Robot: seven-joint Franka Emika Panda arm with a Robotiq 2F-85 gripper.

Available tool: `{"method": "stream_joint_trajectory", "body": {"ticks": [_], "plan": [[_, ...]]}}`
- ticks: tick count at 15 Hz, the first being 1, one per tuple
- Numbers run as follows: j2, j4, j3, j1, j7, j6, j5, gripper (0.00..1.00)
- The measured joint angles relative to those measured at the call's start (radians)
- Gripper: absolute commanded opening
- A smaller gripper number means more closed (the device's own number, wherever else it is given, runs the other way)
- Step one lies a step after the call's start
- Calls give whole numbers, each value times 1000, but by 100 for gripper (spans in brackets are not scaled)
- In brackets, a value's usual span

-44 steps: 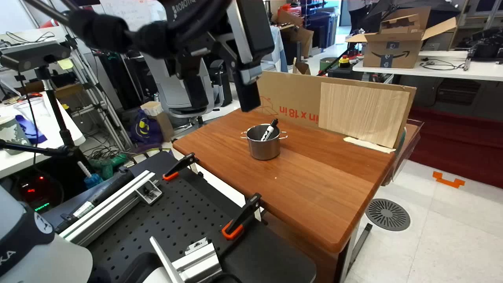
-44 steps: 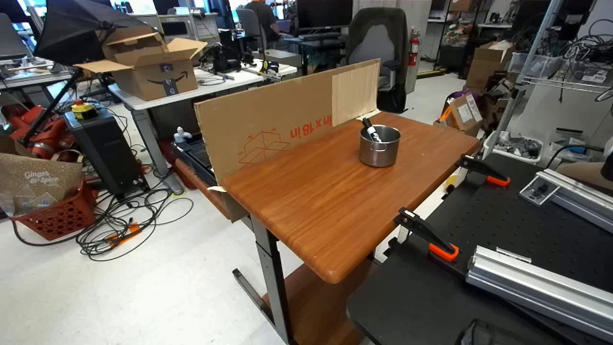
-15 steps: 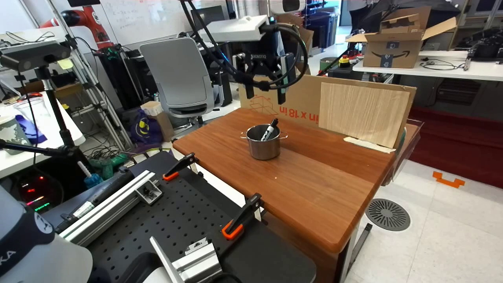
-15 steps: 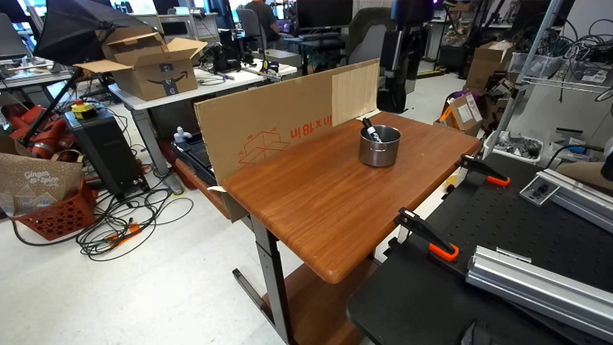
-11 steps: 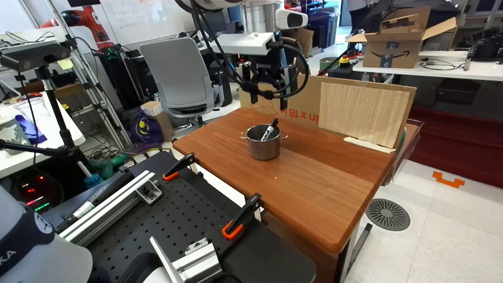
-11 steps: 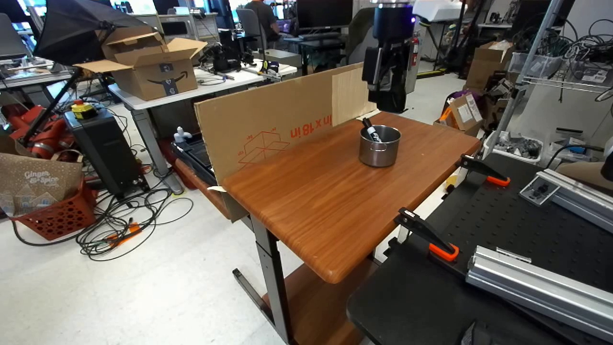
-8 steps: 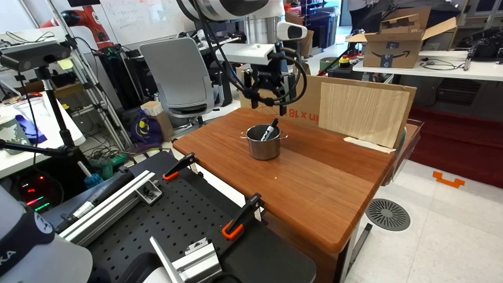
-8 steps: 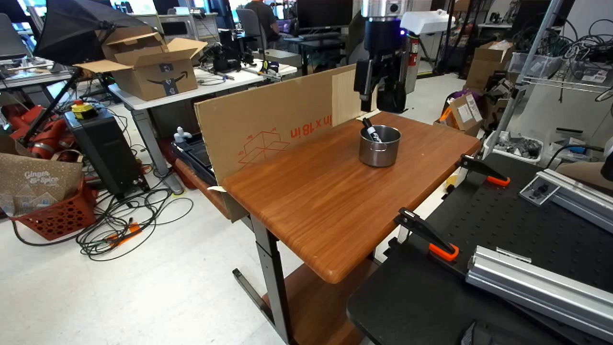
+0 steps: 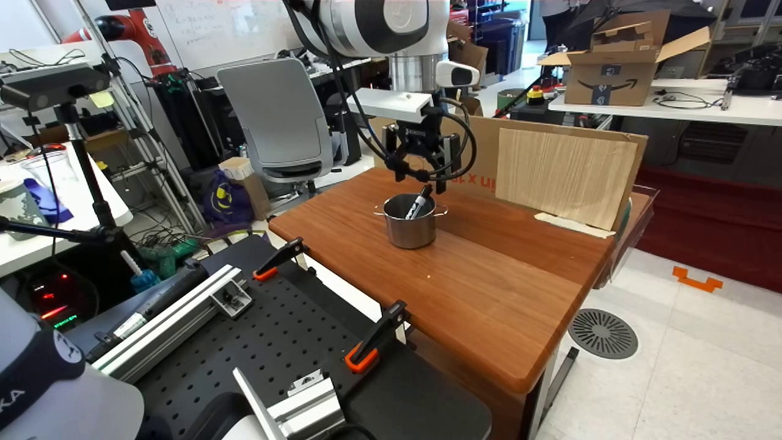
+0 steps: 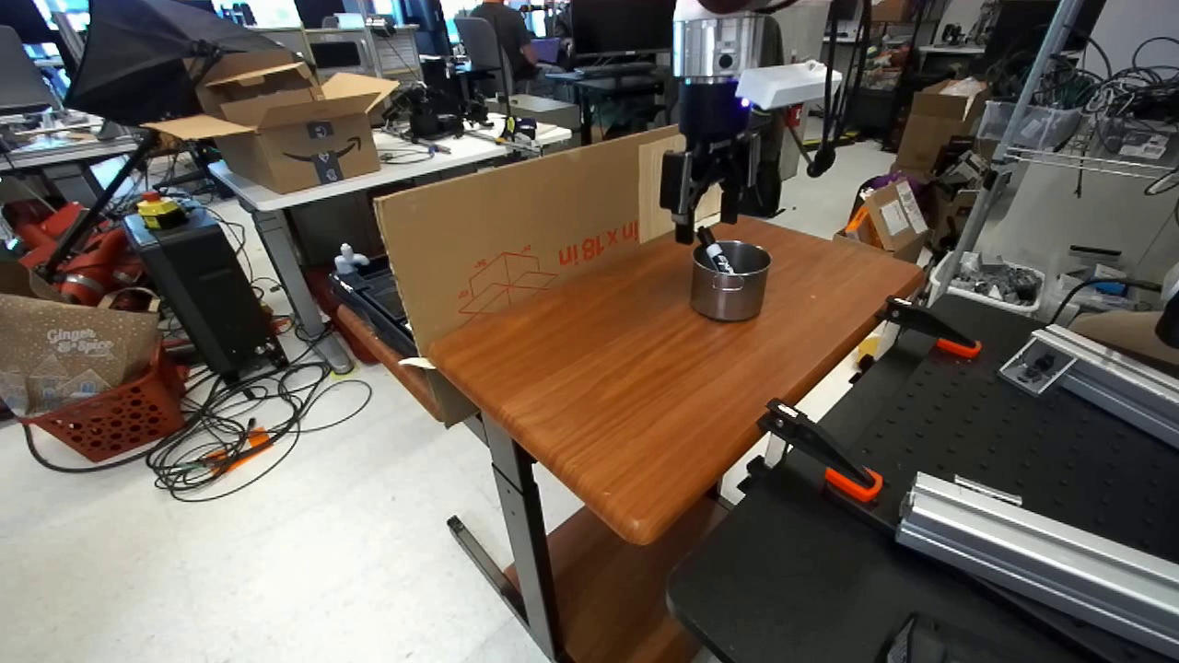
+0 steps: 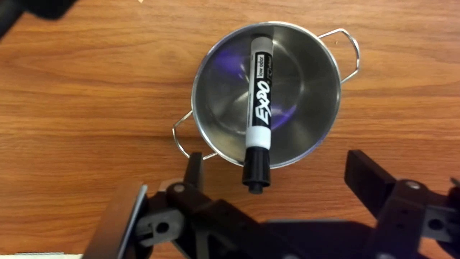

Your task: Remove the marker from the pot and put it on the table

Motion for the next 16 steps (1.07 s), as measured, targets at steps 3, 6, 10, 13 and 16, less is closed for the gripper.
{"method": "stream_joint_trajectory", "body": {"ticks": [3,6,10,13,16], "plan": [[34,25,2,0,14,0,0,65],[52,45,3,0,18,-1,0,43],[52,59,3,0,18,-2,0,12],[52,63,3,0,18,-2,0,2],[51,64,4,0,18,-2,0,5]]}}
